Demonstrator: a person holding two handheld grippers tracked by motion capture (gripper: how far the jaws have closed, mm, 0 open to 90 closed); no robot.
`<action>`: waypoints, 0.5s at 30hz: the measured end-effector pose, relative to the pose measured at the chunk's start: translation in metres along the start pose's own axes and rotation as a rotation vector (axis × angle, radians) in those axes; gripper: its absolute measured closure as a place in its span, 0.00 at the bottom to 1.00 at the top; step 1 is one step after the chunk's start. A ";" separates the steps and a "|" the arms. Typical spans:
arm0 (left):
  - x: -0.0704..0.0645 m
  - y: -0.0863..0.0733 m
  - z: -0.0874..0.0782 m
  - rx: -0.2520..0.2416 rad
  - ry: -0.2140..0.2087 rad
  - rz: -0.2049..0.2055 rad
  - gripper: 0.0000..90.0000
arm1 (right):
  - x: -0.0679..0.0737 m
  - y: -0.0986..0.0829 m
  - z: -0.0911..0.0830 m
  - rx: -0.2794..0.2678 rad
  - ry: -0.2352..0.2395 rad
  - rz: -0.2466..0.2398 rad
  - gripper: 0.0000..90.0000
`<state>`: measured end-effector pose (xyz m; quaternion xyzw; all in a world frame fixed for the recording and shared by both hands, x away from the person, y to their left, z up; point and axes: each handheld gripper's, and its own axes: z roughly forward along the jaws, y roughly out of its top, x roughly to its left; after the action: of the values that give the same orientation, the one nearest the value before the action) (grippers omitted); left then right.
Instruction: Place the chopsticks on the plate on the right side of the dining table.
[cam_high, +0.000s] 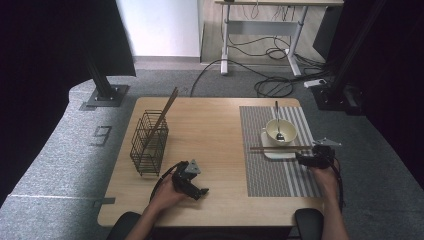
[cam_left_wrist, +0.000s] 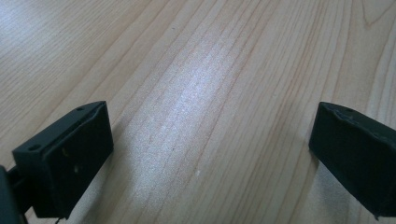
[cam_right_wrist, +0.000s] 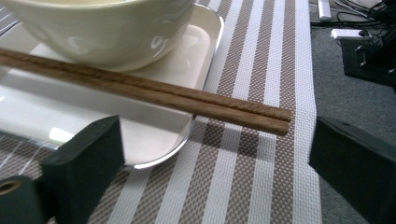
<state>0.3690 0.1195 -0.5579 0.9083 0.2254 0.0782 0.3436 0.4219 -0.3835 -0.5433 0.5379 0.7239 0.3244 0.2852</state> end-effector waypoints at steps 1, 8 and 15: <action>0.000 0.000 0.000 0.000 0.000 0.000 0.00 | 0.001 0.000 -0.003 0.008 0.004 -0.008 0.00; 0.000 0.000 0.000 0.000 0.001 -0.001 0.00 | 0.011 0.002 -0.021 0.001 0.063 -0.044 0.00; 0.000 0.000 0.000 0.000 0.003 -0.005 0.00 | 0.025 0.000 -0.044 0.028 0.077 -0.116 0.00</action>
<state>0.3687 0.1195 -0.5579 0.9076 0.2280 0.0787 0.3436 0.3822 -0.3667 -0.5176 0.4861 0.7688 0.3178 0.2678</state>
